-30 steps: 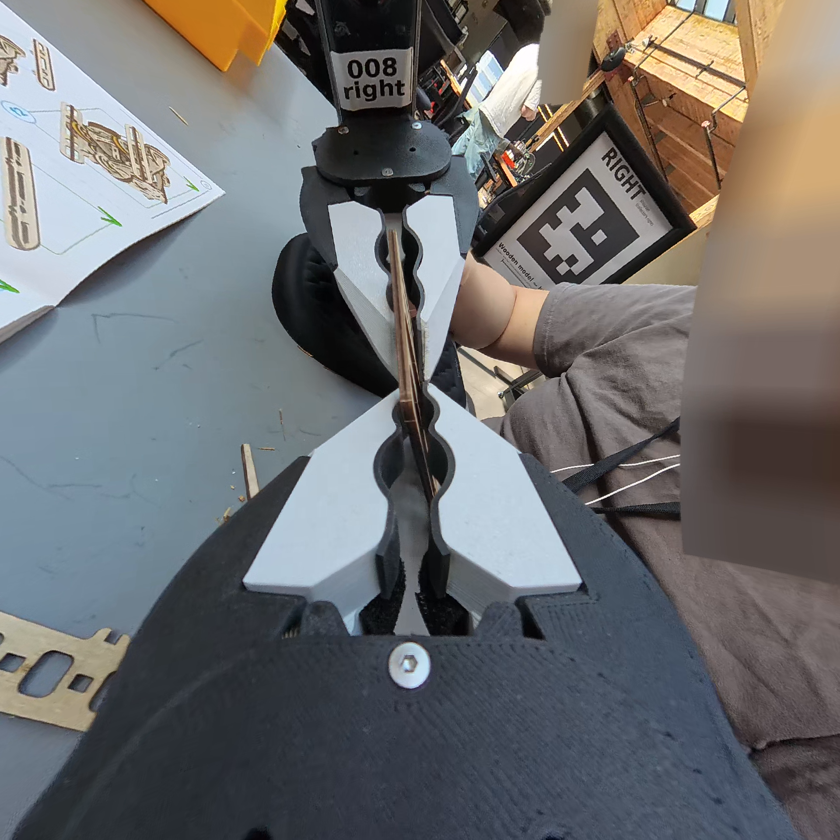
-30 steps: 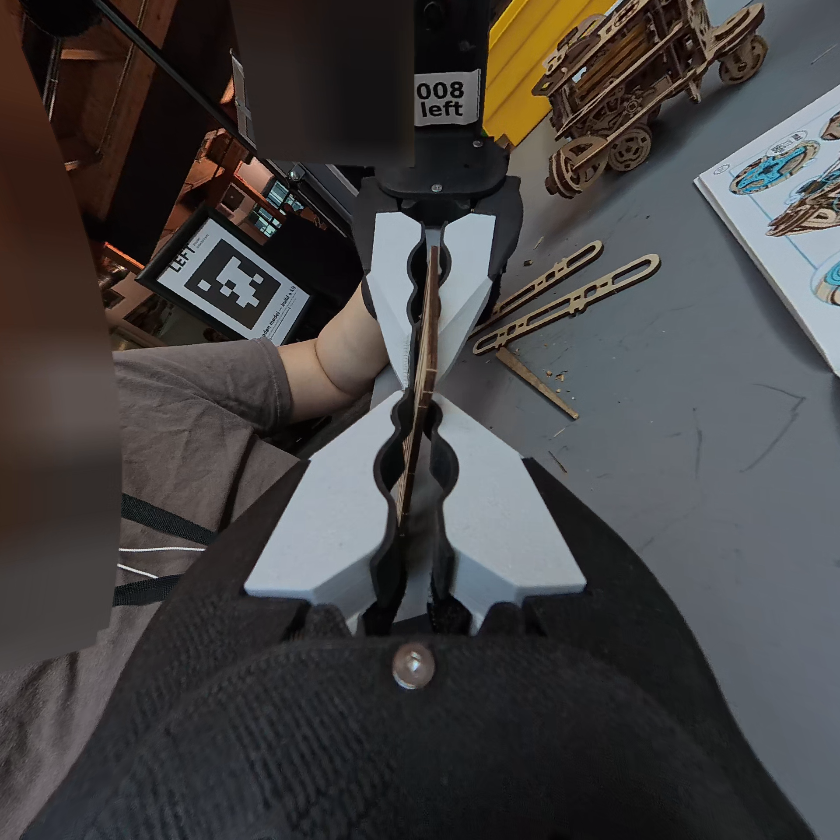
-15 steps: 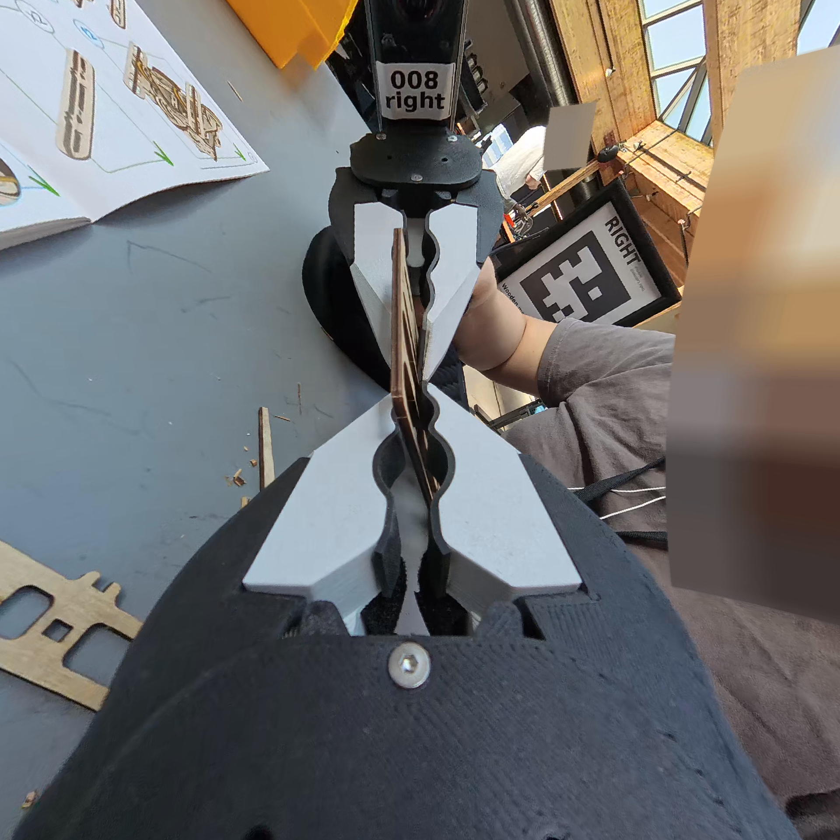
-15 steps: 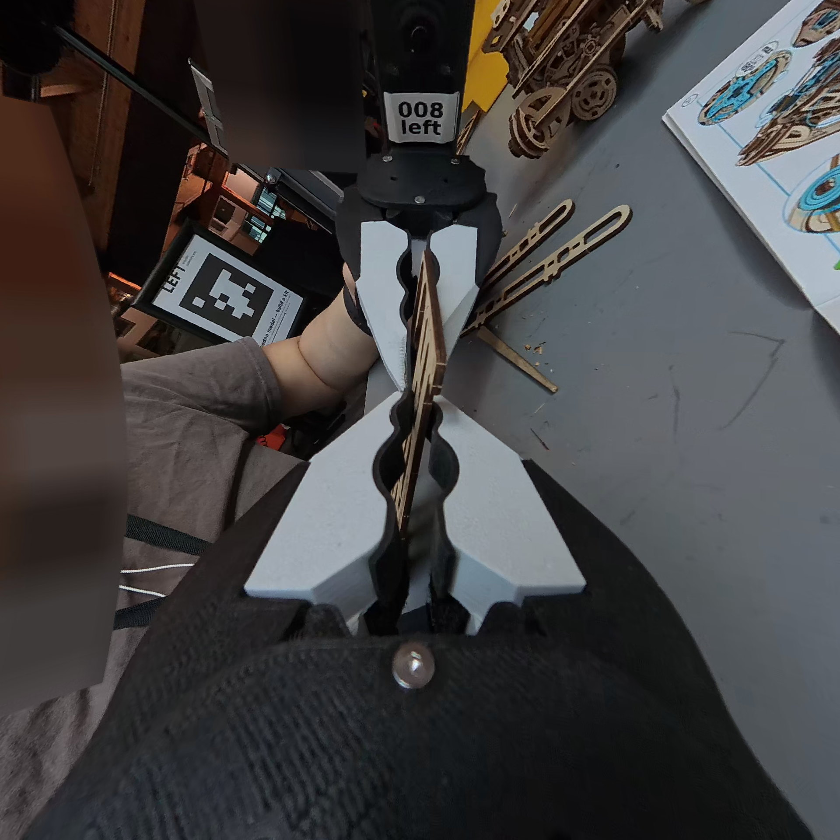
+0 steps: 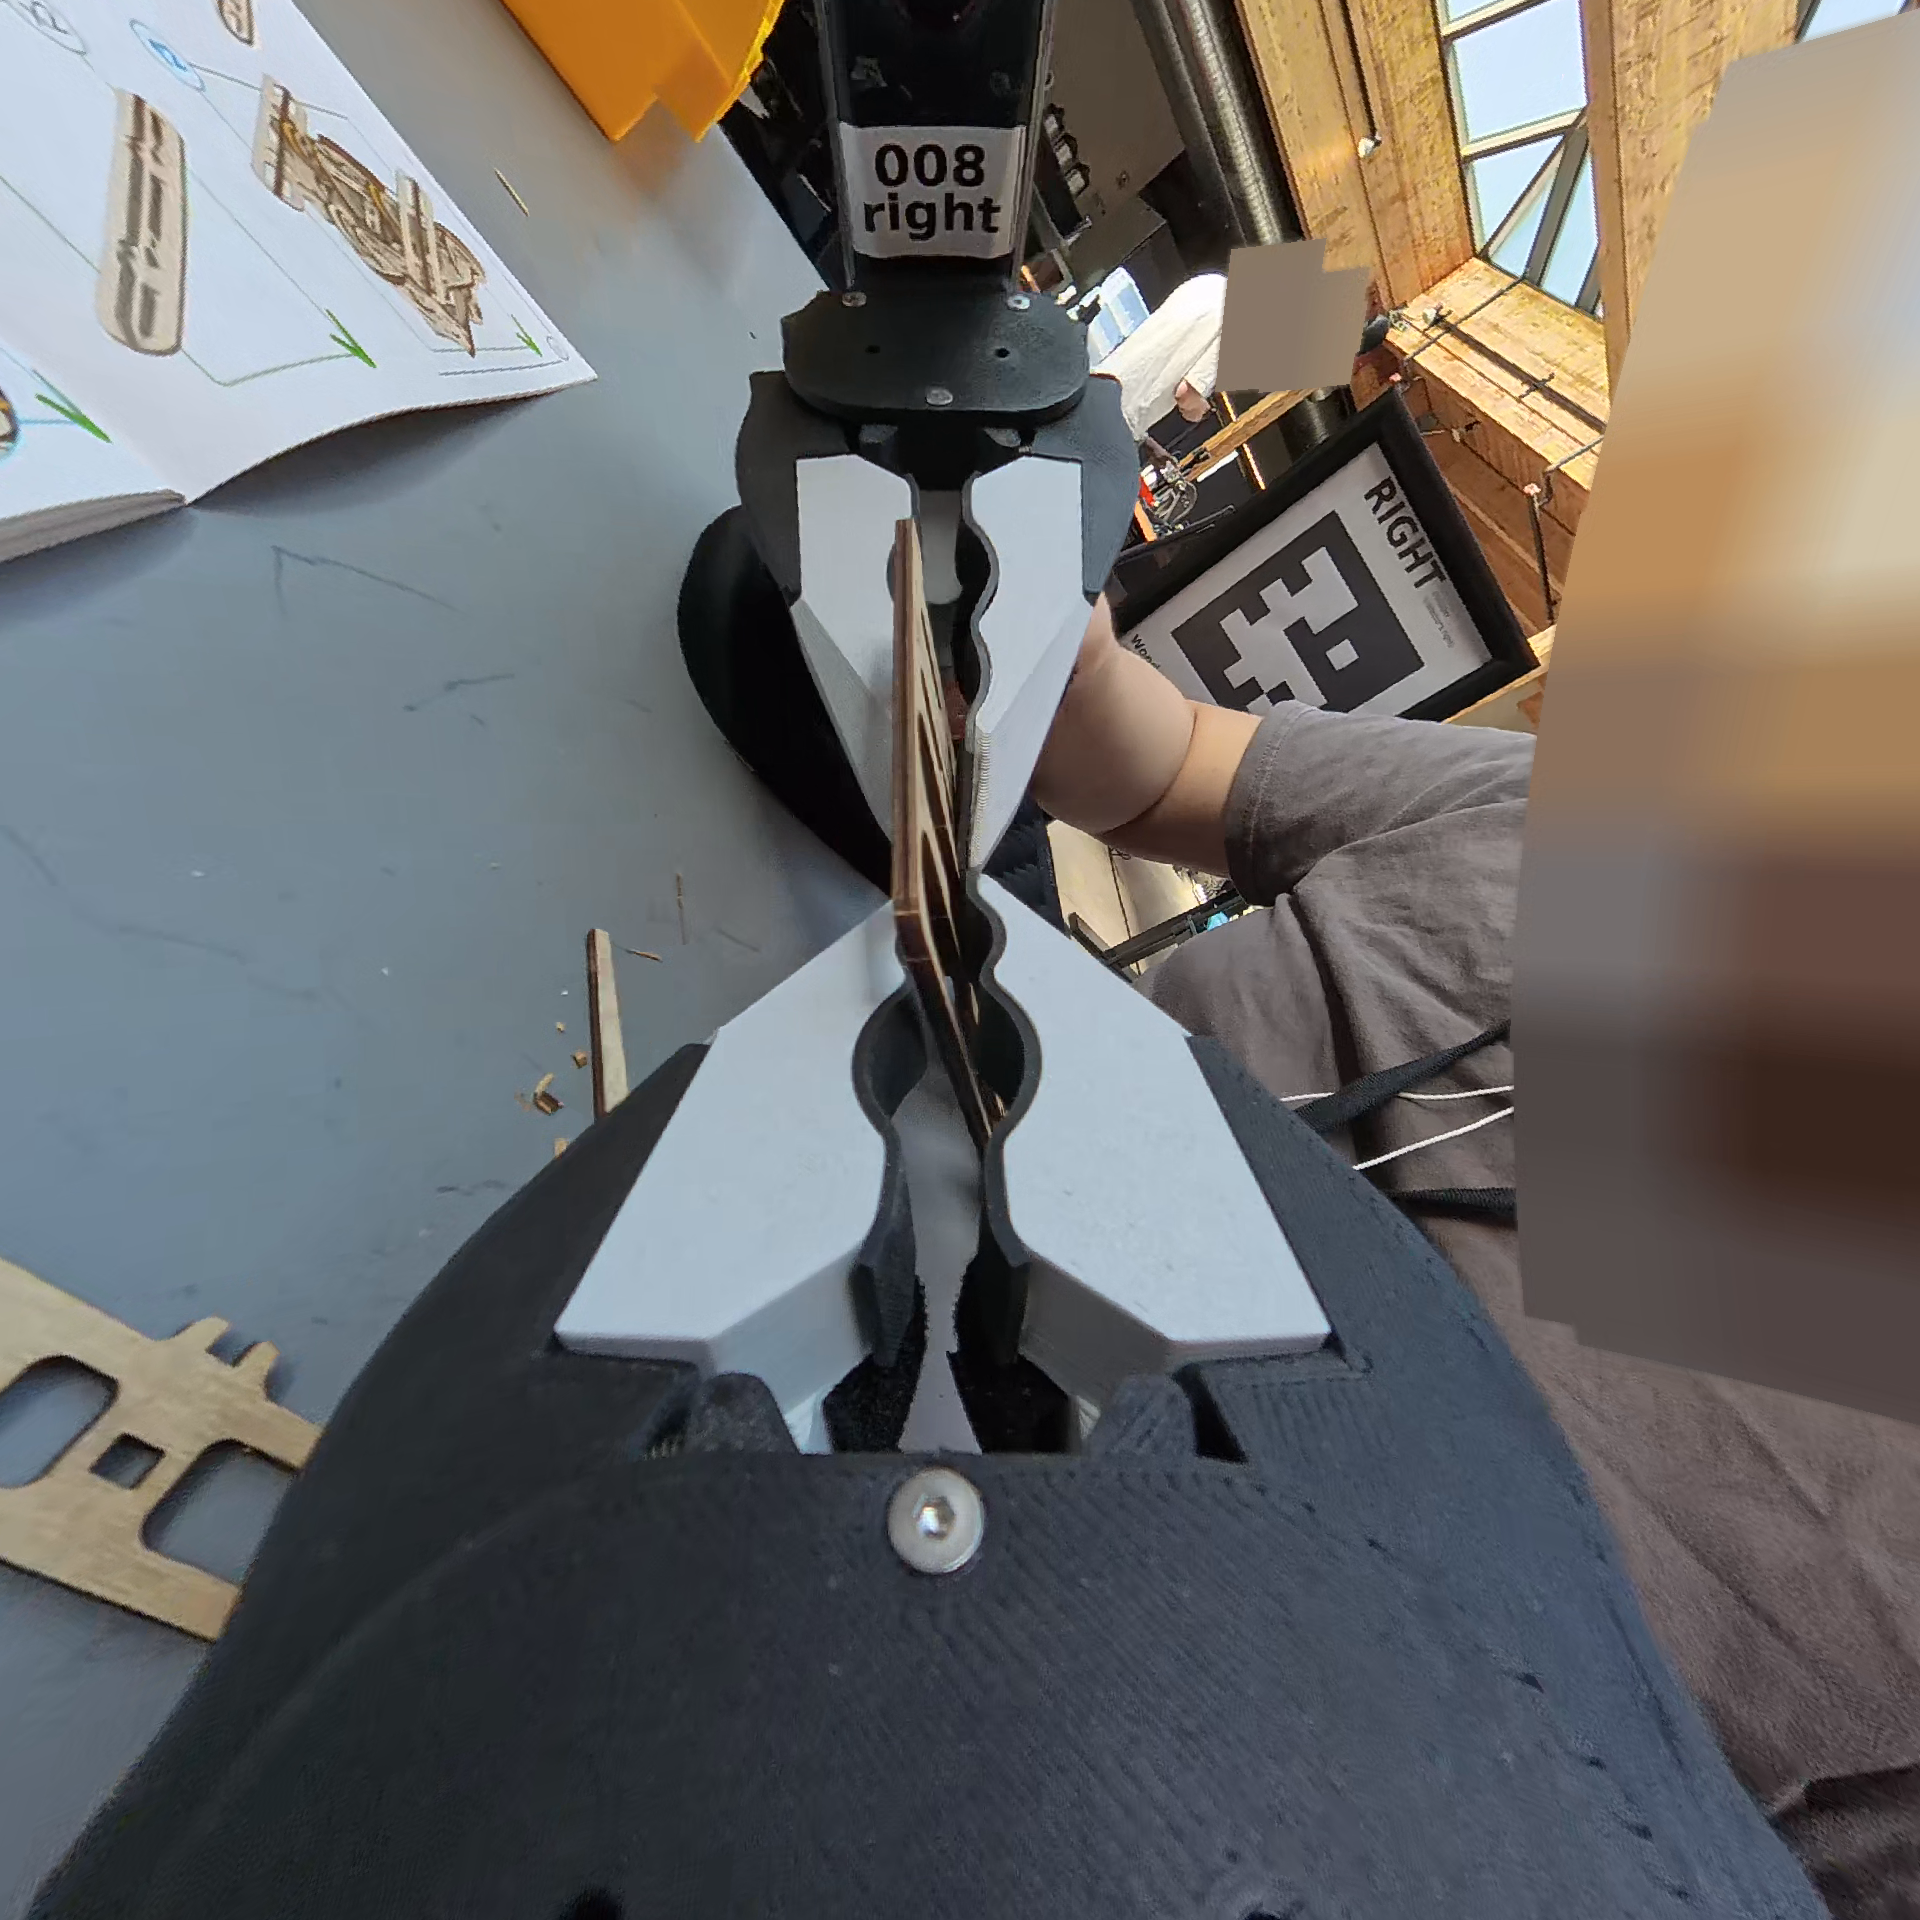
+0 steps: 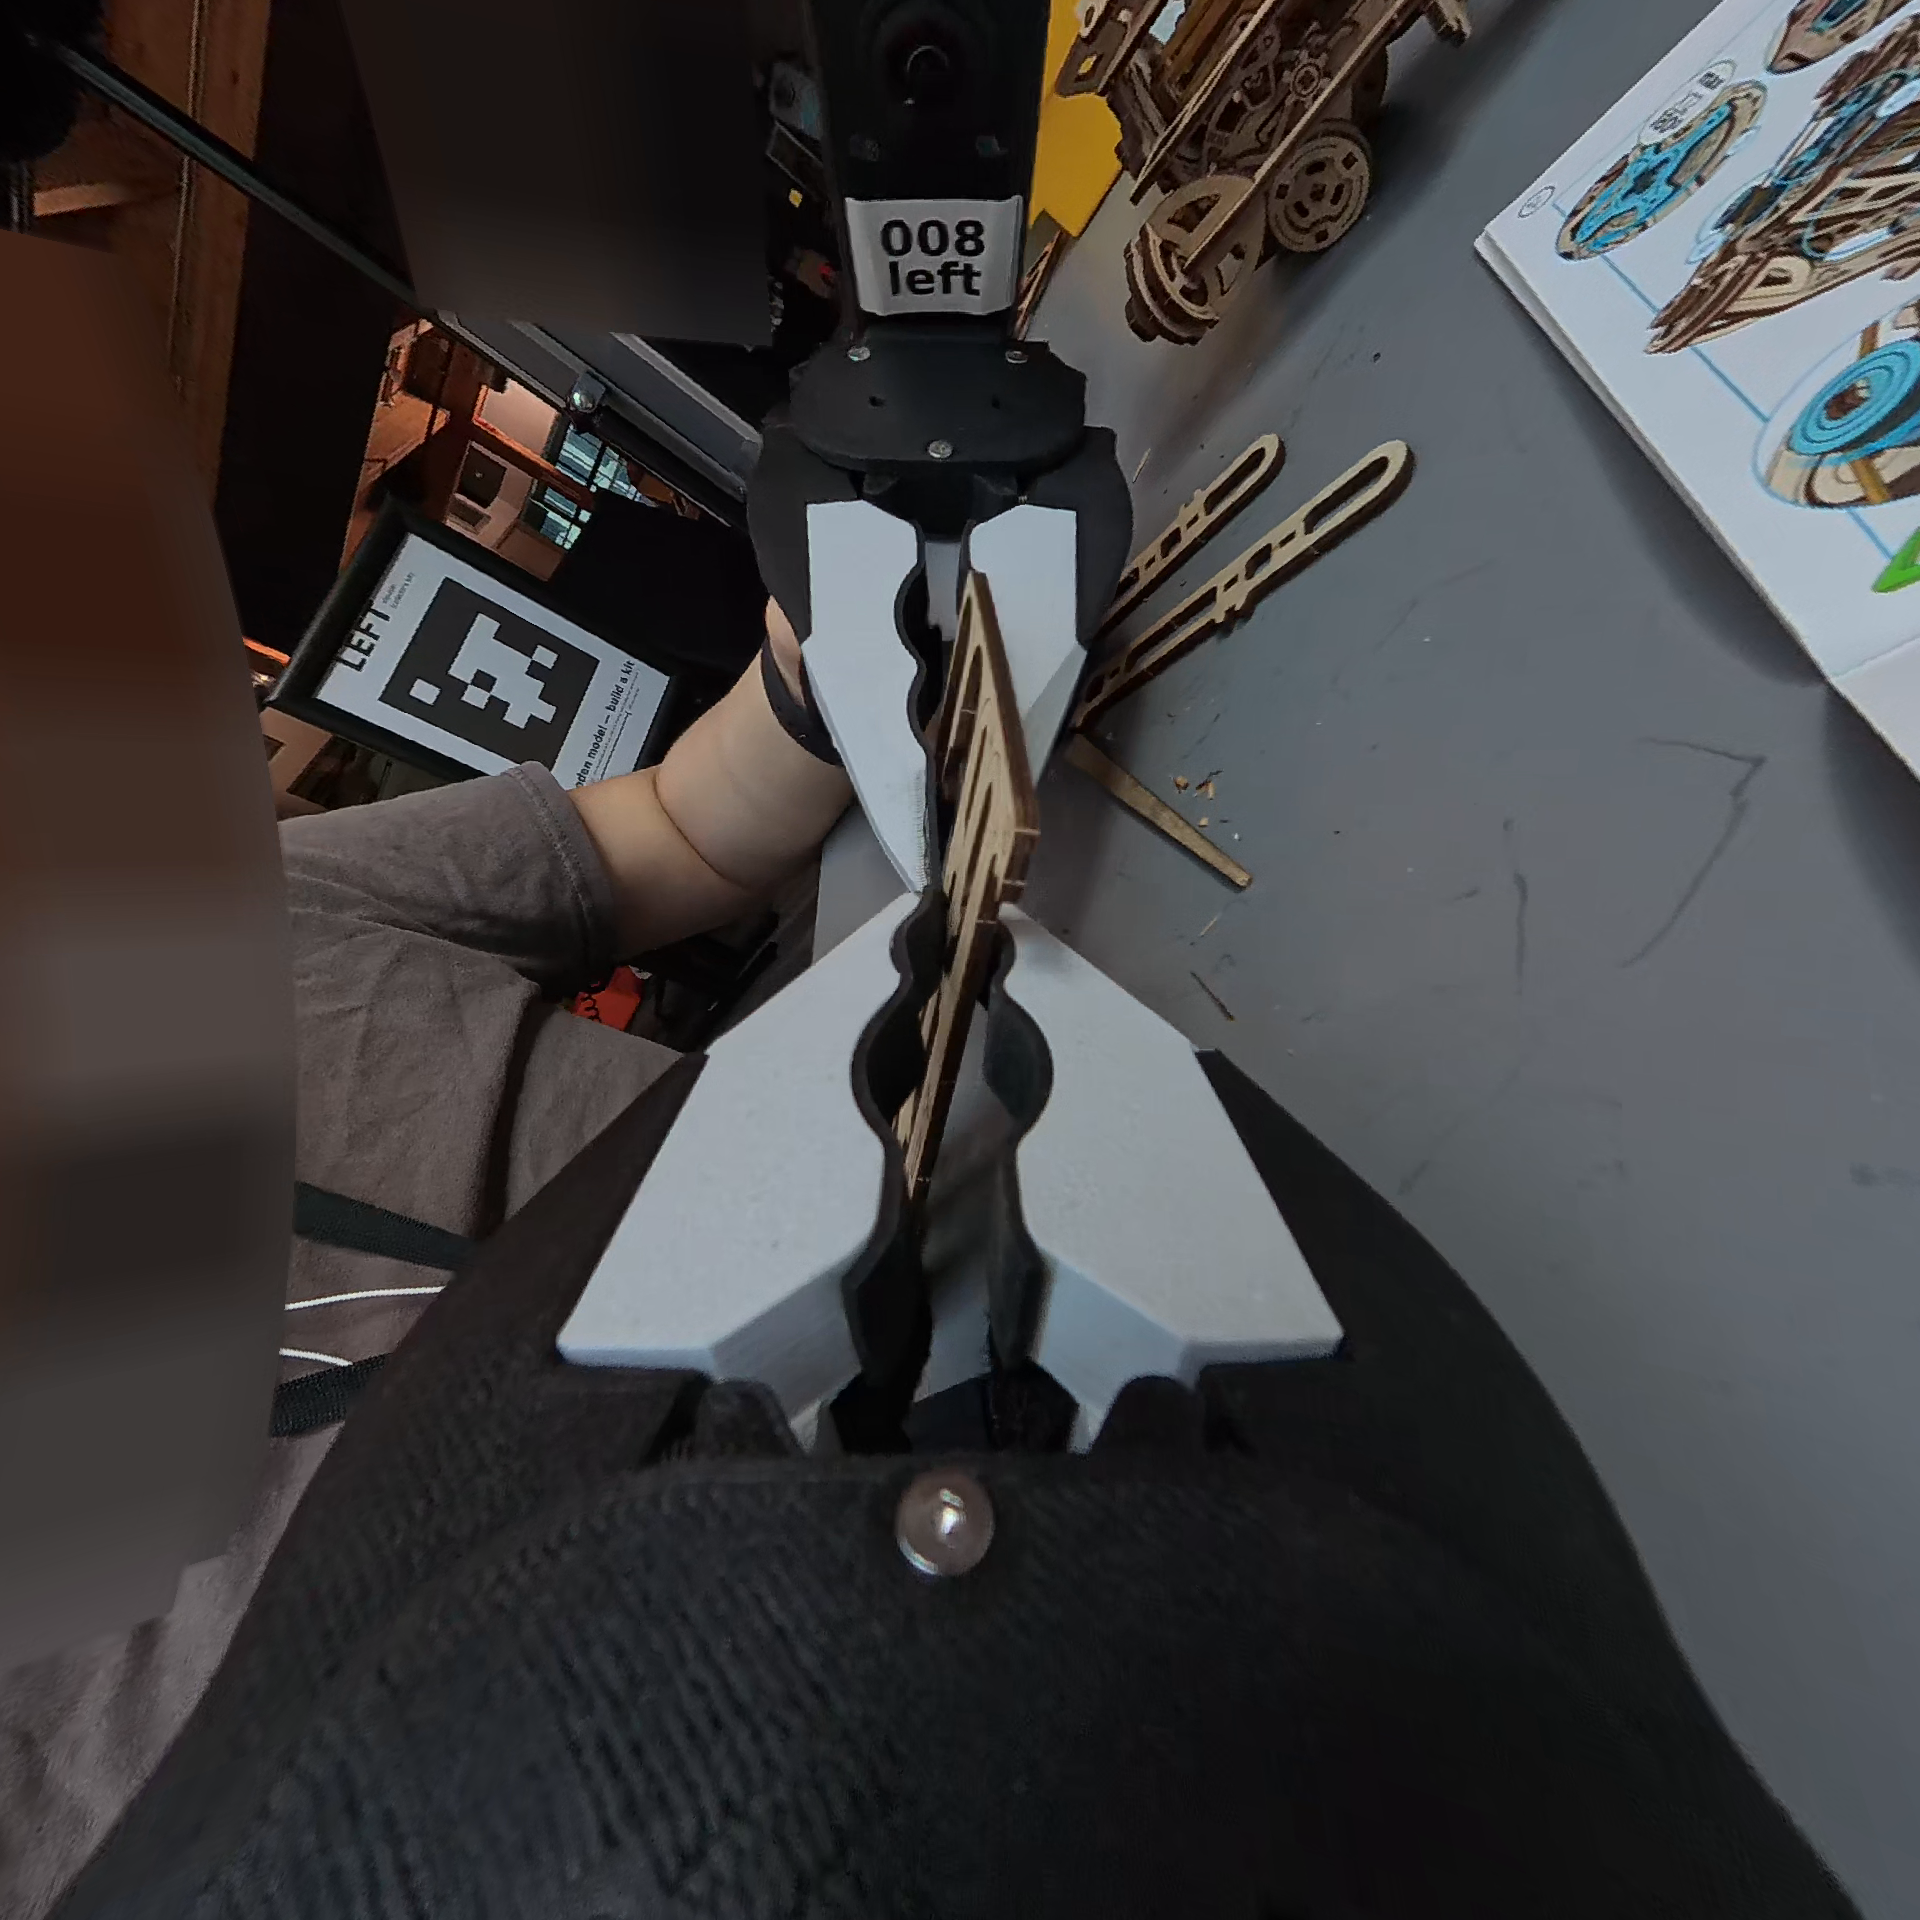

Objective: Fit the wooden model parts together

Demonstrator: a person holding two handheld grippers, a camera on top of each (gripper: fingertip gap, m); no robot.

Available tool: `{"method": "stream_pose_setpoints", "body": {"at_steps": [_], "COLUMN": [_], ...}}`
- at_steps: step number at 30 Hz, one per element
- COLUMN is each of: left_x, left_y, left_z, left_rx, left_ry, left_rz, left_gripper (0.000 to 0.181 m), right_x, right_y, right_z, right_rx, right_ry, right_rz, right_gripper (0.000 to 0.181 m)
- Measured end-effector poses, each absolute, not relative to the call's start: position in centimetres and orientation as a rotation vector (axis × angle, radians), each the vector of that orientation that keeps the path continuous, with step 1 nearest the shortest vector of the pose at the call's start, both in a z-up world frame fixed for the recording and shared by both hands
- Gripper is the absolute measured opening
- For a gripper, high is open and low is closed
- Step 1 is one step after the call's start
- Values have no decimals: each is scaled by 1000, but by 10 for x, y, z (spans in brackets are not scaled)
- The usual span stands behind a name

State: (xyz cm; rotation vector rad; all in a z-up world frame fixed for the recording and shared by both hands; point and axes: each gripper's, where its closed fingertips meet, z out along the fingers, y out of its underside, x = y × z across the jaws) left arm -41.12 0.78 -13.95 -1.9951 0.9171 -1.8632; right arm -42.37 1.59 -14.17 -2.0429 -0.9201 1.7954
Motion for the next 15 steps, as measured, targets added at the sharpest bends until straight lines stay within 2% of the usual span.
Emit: {"method": "stream_pose_setpoints", "body": {"at_steps": [1, 7, 10, 12, 15], "left_x": [-411, -410, -410, -410, -409], "left_y": [6, 6, 8, 6, 6], "left_z": [-138, -134, -136, -134, -131], "left_rx": [-1974, -1929, -1940, -1928, -1916], "left_ry": [937, 984, 999, 1010, 1016], "left_rz": [-1871, -1820, -1771, -1766, -1752], "left_gripper": [0, 0, 0, 0, 0], "right_x": [-423, -422, -422, -421, -420], "right_y": [12, 14, 17, 18, 17], "right_z": [-137, -132, -131, -129, -126], "right_rx": [-2005, -1979, -1987, -1979, -1958], "right_ry": [-941, -920, -882, -869, -881], "right_rz": [1836, 1846, 1865, 1879, 1878], "right_gripper": [0, 1, 7, 0, 0]}}
